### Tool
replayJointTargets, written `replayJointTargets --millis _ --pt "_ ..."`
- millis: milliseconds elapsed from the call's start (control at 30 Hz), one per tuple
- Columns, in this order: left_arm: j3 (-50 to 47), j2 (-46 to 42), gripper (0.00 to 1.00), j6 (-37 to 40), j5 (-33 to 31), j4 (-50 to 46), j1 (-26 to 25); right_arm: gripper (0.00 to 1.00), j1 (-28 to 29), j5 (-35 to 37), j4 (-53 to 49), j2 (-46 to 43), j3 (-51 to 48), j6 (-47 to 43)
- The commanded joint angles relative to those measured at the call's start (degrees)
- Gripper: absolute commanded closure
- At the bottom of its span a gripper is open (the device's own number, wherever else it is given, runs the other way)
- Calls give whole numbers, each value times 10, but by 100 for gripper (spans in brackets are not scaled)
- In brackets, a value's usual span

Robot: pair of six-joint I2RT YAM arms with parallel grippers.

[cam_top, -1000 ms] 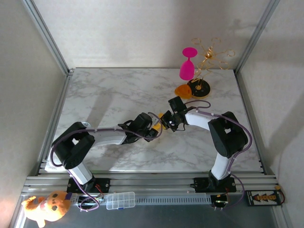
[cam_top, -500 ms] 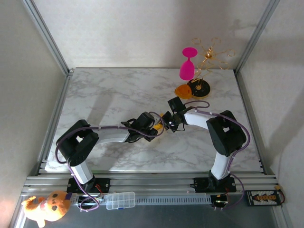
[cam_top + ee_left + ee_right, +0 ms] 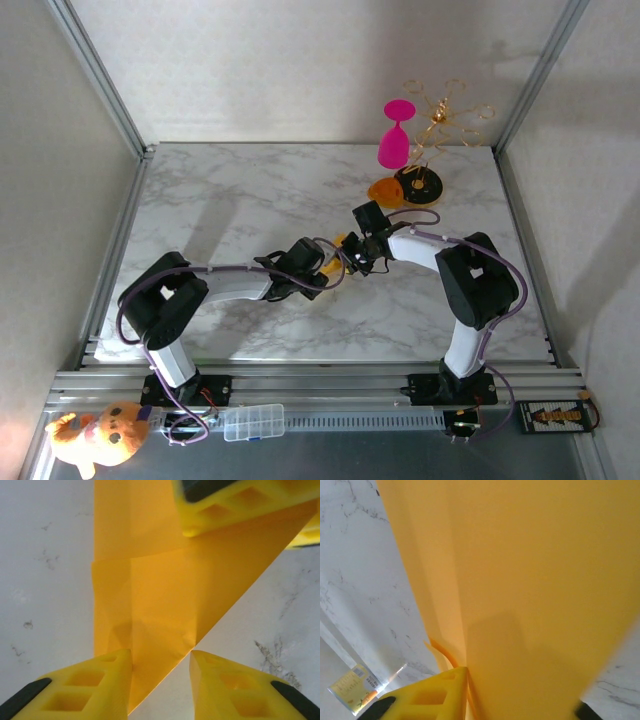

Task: Fold a paper plane with a square sheet of paper (pick it up from the middle)
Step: Fold the wing for the fifth time at the center of the table.

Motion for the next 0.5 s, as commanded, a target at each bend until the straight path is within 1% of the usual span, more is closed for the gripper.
replayJointTargets --millis 0,67,133,300,467 --pt "-10 -18 63 13 -22 -1 4 86 -2 -5 -17 -15 5 -5" --pt "-14 -22 61 19 -28 1 4 91 -1 -4 -15 -15 4 -6" --pt "-17 -24 59 27 -28 3 4 93 -1 -5 -17 -16 4 -7" --pt "-22 -24 55 49 -33 11 3 94 -2 -12 -25 -15 13 -7" --pt "-21 -21 56 69 -38 20 3 92 -3 -21 -33 -12 21 -12"
